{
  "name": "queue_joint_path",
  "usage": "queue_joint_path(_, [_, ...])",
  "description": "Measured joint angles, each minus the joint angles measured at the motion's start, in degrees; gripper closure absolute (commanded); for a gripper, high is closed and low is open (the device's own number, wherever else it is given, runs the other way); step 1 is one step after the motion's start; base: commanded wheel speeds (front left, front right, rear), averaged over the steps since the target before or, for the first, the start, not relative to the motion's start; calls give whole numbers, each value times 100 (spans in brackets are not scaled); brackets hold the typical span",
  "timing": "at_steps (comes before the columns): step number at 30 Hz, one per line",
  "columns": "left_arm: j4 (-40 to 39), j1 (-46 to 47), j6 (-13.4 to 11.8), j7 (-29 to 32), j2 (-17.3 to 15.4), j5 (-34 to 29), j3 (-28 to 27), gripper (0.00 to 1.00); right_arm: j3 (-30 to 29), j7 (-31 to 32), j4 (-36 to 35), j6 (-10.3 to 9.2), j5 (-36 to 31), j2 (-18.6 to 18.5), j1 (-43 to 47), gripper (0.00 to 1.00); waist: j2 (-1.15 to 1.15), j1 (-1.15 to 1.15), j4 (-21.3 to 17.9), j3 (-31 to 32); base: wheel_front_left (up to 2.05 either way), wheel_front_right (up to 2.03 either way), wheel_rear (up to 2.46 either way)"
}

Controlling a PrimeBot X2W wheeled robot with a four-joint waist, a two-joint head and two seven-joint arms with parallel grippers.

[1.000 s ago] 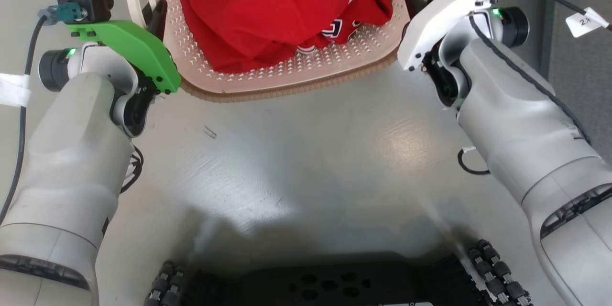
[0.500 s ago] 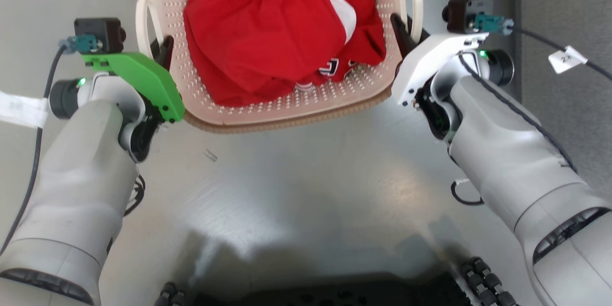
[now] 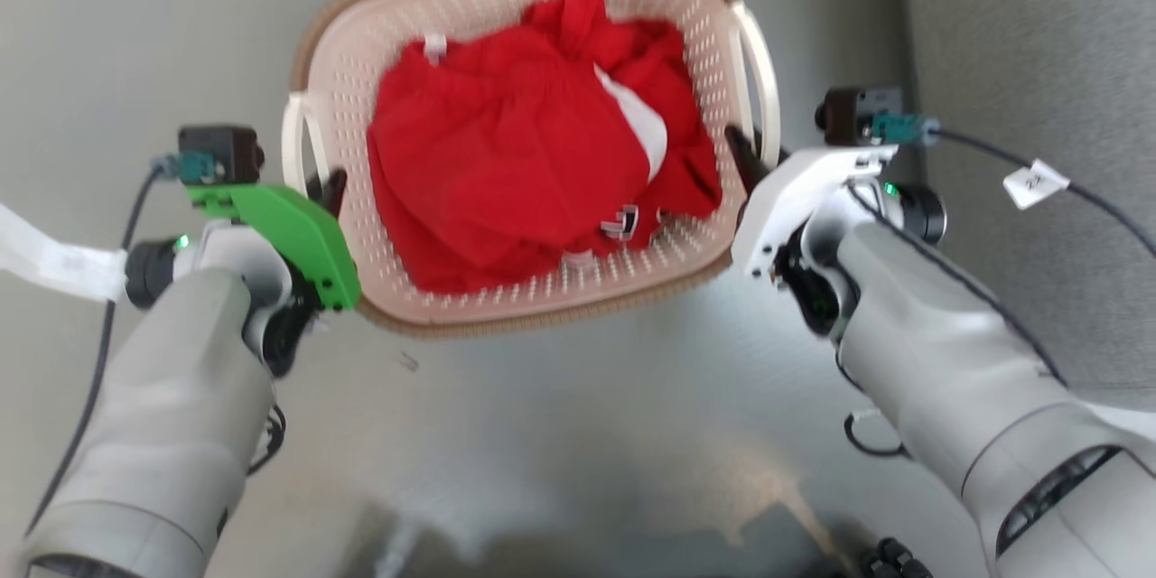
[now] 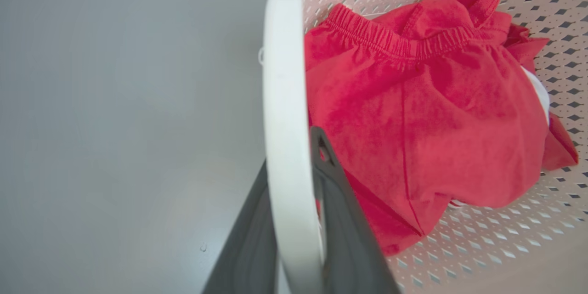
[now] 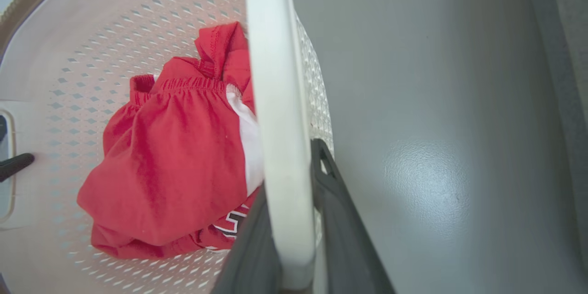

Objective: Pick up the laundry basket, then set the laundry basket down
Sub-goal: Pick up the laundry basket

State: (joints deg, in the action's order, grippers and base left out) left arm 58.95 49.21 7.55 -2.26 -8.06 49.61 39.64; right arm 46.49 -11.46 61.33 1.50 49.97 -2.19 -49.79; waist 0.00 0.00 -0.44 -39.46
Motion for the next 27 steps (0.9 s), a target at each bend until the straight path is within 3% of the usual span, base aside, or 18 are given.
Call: queue_joint_path(27, [512, -1380, 0, 628, 264, 417, 342, 100, 584, 869, 76, 49, 762, 21, 1463, 100, 0, 0, -233, 2163, 0, 0, 0])
